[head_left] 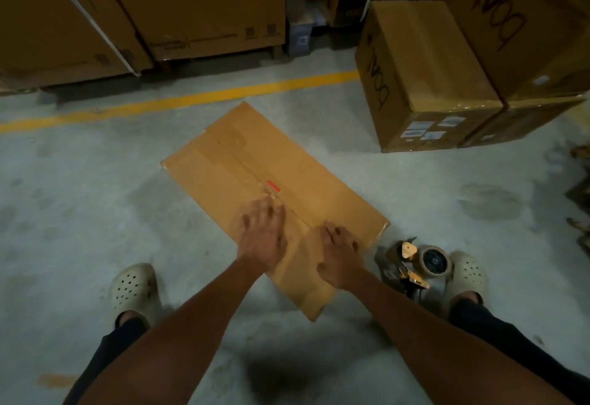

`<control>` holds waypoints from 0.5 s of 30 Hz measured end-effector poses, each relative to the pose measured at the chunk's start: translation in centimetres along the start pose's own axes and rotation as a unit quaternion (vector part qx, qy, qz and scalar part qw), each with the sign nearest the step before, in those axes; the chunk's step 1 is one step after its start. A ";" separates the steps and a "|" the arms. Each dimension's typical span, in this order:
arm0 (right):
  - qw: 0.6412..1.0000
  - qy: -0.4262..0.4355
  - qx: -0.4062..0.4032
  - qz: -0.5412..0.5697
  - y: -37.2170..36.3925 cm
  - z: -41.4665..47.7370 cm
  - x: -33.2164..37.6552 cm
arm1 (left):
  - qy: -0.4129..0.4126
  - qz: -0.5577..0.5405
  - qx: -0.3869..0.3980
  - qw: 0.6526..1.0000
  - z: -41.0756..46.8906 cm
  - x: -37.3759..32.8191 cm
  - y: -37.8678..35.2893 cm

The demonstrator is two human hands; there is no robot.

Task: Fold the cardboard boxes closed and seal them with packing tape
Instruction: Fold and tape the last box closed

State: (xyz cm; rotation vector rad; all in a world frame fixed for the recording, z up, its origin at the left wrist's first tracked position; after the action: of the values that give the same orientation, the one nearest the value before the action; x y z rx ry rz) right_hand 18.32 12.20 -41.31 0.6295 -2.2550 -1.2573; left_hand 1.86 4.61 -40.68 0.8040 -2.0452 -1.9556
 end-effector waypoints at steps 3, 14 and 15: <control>0.998 -0.002 -0.050 0.040 -0.3 -1.4 -1.4 | -0.091 -0.025 0.056 0.994 -2.1 -6.9 -1.2; 0.886 -0.276 -0.185 0.323 -2.8 -8.2 -18.0 | -0.191 0.028 0.021 0.981 0.7 -18.1 -3.5; 0.875 -0.297 -0.179 0.336 -3.7 -8.4 -19.5 | -0.190 0.034 0.025 0.981 1.3 -18.5 -4.1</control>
State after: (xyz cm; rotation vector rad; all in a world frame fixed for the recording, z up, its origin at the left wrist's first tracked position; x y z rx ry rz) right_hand 39.22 16.74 -44.19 -0.7288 -2.2482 -1.5352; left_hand 17.59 15.24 -40.67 0.3827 -2.2977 -2.1601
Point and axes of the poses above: each hand's wrist, its own z-axis towards the middle knuckle, its own y-axis out of the back of the hand, x = y × z, the point moved 6 cm from there along z, towards the middle knuckle, and after that the axes turned 11 degrees about -x, right-handed, at the moved point
